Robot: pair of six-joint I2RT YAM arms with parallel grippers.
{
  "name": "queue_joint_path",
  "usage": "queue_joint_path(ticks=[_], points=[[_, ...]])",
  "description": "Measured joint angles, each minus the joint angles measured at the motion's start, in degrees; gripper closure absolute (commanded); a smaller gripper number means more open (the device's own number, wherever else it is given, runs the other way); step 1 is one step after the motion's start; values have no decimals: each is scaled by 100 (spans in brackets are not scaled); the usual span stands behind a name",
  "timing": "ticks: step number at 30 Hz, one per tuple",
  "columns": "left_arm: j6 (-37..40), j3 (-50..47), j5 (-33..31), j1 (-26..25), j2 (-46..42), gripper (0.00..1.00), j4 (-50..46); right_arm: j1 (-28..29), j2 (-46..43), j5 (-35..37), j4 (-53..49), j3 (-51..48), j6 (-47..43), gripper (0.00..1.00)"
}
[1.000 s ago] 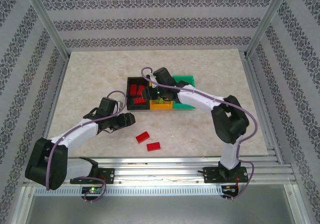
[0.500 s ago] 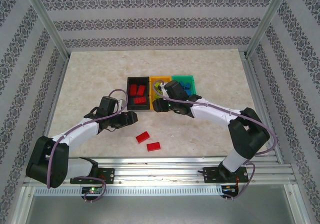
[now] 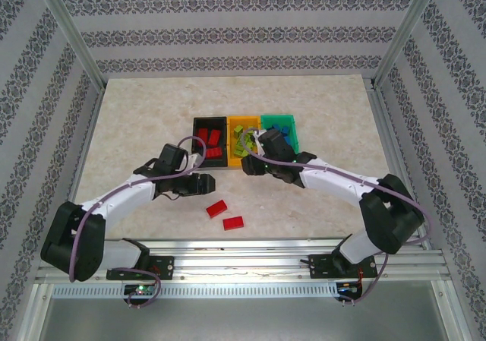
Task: Sort the legos into containers by color
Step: Pick up the lego from the middle-left of the table.
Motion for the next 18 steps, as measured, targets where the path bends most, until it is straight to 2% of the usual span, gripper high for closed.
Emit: queue_joint_path(ticks=[9, 18], points=[[382, 505, -37, -568, 612, 34, -446, -256, -774, 354, 7, -529, 2, 46], [831, 1272, -704, -1204, 1292, 34, -1252, -376, -1012, 463, 35, -730, 39, 46]])
